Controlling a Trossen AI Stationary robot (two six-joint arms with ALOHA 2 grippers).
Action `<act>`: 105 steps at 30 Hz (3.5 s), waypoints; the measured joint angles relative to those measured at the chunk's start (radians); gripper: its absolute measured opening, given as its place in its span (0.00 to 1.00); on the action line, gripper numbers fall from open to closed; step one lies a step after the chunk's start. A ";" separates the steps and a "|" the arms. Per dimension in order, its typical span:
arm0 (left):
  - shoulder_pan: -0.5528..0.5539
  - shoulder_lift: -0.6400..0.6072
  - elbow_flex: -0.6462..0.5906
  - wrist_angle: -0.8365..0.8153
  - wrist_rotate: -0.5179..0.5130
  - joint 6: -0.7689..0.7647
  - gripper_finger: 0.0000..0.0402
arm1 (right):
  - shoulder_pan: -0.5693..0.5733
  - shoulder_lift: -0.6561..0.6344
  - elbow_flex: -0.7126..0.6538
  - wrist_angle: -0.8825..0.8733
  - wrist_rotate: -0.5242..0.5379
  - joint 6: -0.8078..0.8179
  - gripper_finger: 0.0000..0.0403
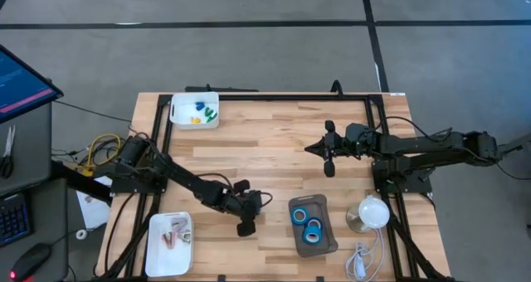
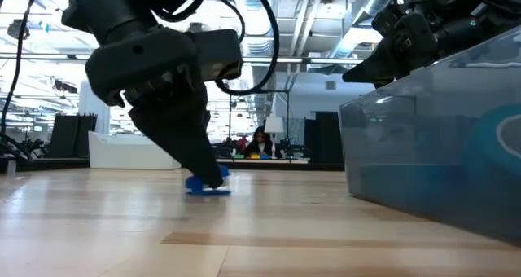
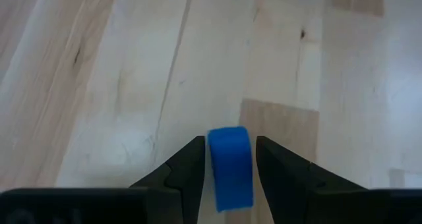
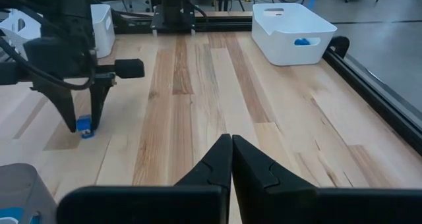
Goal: Pick and place Stapler, Stapler remover, tape
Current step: Put the blue stapler into the top white bin
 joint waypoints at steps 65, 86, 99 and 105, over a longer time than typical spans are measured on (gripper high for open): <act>0.698 -0.704 -0.012 -0.410 -0.278 0.502 0.13 | 0.000 0.000 0.000 -0.007 0.000 0.000 0.01; 1.339 -0.719 -0.429 0.000 0.117 0.443 0.13 | -0.001 0.000 0.000 -0.006 0.000 0.000 0.01; 1.408 -0.717 -0.487 0.035 0.141 0.446 0.14 | -0.001 0.000 0.000 -0.004 0.000 0.000 0.01; 1.408 -0.717 -0.487 0.036 0.142 0.437 0.24 | -0.001 0.000 0.000 -0.004 0.000 0.000 0.01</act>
